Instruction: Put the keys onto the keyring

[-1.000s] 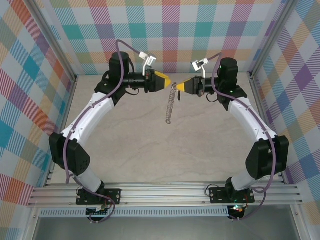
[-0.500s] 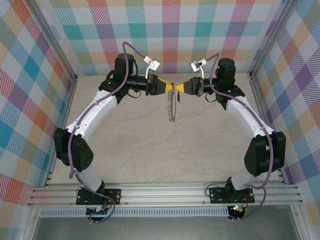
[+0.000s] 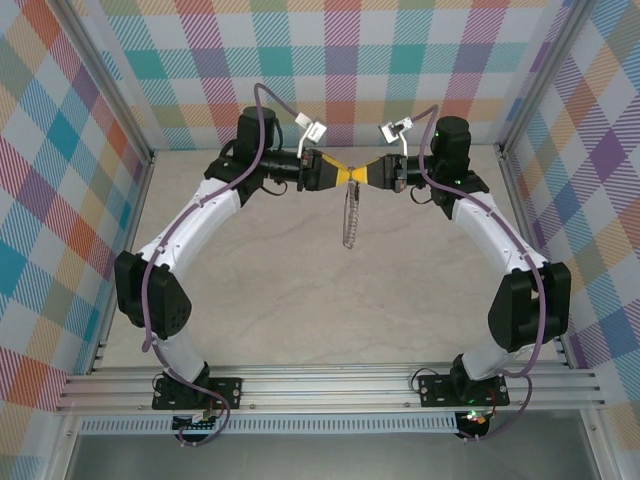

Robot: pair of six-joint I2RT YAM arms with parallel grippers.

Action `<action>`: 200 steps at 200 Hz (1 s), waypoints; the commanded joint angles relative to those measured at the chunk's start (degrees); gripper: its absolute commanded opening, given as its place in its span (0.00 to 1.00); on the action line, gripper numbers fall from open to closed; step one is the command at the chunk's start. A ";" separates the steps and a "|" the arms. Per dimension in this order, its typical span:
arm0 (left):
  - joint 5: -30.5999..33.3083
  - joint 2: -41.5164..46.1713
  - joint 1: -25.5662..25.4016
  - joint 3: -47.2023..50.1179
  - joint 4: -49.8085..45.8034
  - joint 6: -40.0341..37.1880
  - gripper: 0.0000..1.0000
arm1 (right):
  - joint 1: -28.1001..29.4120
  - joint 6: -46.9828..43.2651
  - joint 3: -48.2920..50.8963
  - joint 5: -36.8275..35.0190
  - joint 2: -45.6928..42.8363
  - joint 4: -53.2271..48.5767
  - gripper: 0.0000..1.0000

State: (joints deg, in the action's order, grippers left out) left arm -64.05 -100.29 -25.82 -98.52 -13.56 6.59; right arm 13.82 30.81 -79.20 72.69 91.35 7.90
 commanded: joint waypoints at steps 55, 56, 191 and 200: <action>-2.14 -0.18 -0.87 -1.67 -0.90 -1.21 0.11 | -0.20 -0.57 -0.08 0.97 0.87 2.46 0.00; -2.14 -0.17 -0.88 -1.68 -0.96 -1.22 0.10 | -0.20 -0.57 -0.08 0.97 0.86 2.47 0.00; 4.12 5.60 -0.90 2.63 5.77 2.97 0.00 | -1.08 4.70 7.59 -4.52 -6.39 10.26 0.25; 4.42 6.04 -0.89 3.18 6.85 3.66 0.00 | -1.08 5.90 8.47 -4.70 -6.74 11.93 0.25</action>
State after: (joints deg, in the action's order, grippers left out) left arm -60.45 -98.17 -26.17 -96.60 -12.43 8.16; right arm 13.08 34.11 -72.82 68.64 87.11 13.72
